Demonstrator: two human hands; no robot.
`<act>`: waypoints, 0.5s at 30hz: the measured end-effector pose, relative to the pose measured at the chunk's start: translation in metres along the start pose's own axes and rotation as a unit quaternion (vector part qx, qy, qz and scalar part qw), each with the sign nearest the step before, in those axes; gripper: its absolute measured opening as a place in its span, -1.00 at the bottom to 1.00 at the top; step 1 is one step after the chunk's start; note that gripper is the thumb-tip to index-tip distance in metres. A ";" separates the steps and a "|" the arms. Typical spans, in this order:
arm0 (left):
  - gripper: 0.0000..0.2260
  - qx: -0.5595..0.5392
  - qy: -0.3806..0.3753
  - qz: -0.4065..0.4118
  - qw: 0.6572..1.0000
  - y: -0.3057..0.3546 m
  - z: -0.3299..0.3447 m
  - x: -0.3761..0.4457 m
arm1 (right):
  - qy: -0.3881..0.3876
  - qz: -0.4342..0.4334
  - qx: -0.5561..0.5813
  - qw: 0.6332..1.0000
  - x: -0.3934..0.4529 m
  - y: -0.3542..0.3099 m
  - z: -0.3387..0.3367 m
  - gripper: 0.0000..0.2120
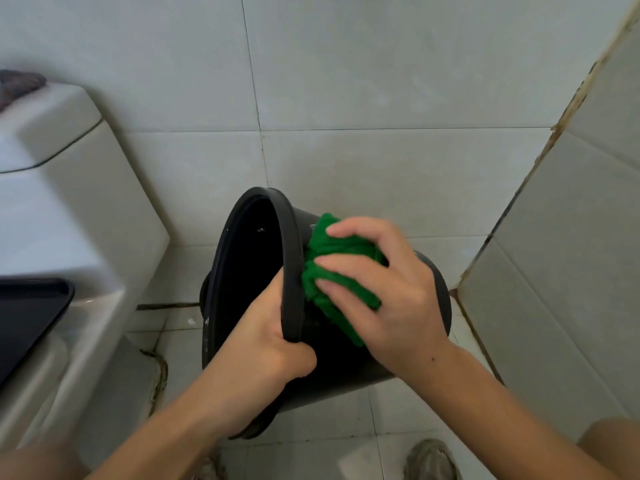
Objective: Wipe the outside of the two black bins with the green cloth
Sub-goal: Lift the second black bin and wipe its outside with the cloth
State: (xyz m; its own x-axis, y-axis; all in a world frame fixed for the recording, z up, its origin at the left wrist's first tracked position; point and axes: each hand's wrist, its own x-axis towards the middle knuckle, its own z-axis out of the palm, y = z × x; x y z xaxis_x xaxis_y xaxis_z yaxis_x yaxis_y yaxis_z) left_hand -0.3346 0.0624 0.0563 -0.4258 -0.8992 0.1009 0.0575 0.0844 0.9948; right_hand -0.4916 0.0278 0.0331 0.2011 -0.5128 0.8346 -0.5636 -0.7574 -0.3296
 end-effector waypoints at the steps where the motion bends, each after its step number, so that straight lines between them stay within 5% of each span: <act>1: -0.40 0.003 -0.001 -0.002 1.000 0.000 0.002 0.000 | 0.009 0.020 0.006 1.000 0.004 0.001 -0.001 -0.85; 9: -0.40 -0.025 0.031 0.000 0.999 -0.001 -0.005 0.003 | -0.053 -0.051 0.018 0.997 -0.018 -0.011 -0.002 -0.90; 15: -0.38 0.008 0.036 0.030 0.999 0.000 -0.006 0.001 | -0.003 0.010 -0.009 1.000 0.000 -0.005 0.002 -0.87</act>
State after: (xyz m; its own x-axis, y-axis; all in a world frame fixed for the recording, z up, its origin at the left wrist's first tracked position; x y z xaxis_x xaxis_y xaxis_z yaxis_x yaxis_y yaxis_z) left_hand -0.3295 0.0589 0.0560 -0.3562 -0.9206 0.1602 0.0674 0.1457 0.9870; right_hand -0.4869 0.0310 0.0337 0.1943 -0.5301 0.8254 -0.5823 -0.7394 -0.3378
